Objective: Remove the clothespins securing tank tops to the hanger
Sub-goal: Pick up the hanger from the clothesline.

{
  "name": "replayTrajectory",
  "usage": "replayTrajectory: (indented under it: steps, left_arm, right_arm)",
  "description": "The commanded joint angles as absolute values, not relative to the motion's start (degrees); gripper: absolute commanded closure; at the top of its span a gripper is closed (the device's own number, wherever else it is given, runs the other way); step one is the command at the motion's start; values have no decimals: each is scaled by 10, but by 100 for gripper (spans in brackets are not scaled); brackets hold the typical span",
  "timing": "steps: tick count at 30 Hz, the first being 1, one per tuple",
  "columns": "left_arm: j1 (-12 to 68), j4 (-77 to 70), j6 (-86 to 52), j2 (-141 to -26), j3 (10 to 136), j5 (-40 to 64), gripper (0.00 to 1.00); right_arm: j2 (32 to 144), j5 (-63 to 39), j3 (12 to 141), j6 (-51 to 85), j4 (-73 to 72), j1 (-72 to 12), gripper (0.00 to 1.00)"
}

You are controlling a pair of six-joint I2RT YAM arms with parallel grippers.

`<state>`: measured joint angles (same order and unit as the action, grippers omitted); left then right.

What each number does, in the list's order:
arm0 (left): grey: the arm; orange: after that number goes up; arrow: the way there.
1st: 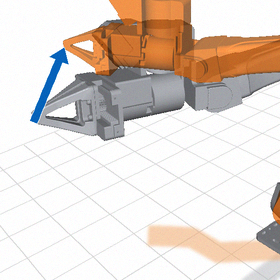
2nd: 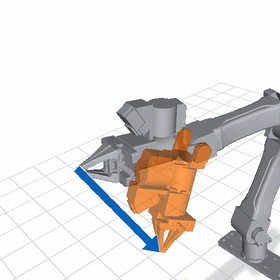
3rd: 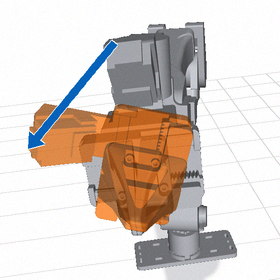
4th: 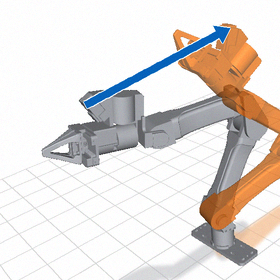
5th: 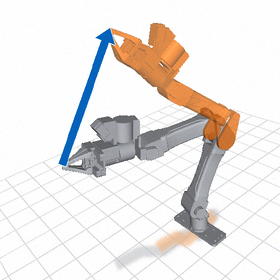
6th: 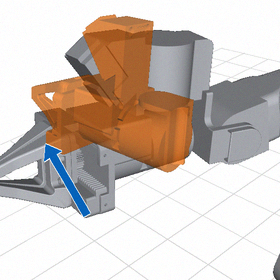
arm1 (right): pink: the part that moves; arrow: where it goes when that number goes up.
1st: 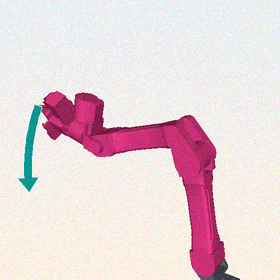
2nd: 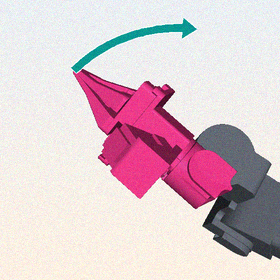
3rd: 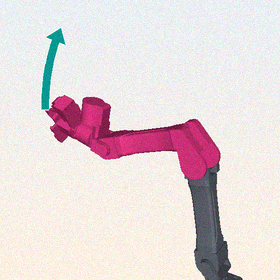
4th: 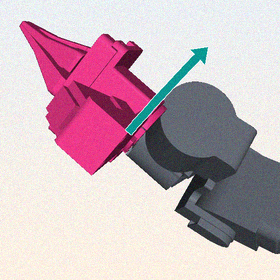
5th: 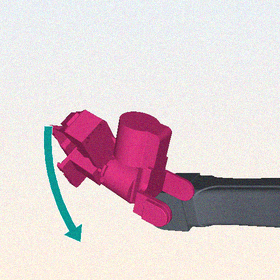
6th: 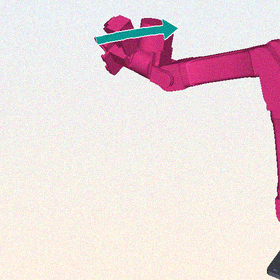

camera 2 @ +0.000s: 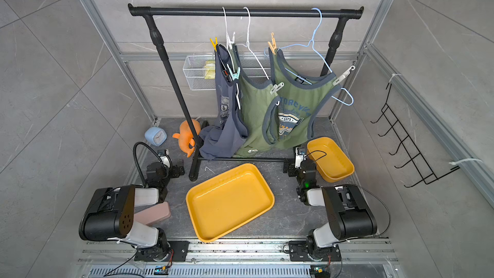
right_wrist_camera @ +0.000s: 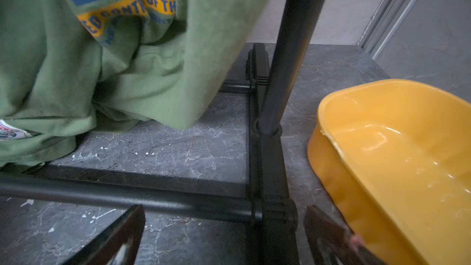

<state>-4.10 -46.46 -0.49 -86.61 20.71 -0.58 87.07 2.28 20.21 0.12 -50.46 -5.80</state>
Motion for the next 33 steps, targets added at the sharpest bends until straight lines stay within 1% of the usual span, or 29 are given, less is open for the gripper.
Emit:
replayTrajectory:
  steps: [1,25,29,31,33]
  left_arm:
    - [-39,-480,-9,-861,209,-11,0]
    - [-39,-479,-9,-861,210,-11,0]
    - [-39,-481,-7,-860,210,2,0]
    - [-39,-435,5,-838,228,34,0]
    - [-39,-346,20,-808,261,62,0]
  right_arm:
    - [875,19,206,-9,-514,-57,0]
    - [875,19,205,-10,-514,-57,0]
    - [875,17,207,-9,-511,-57,0]
    - [874,18,206,-9,-512,-56,0]
    - [871,26,206,-8,-516,-56,0]
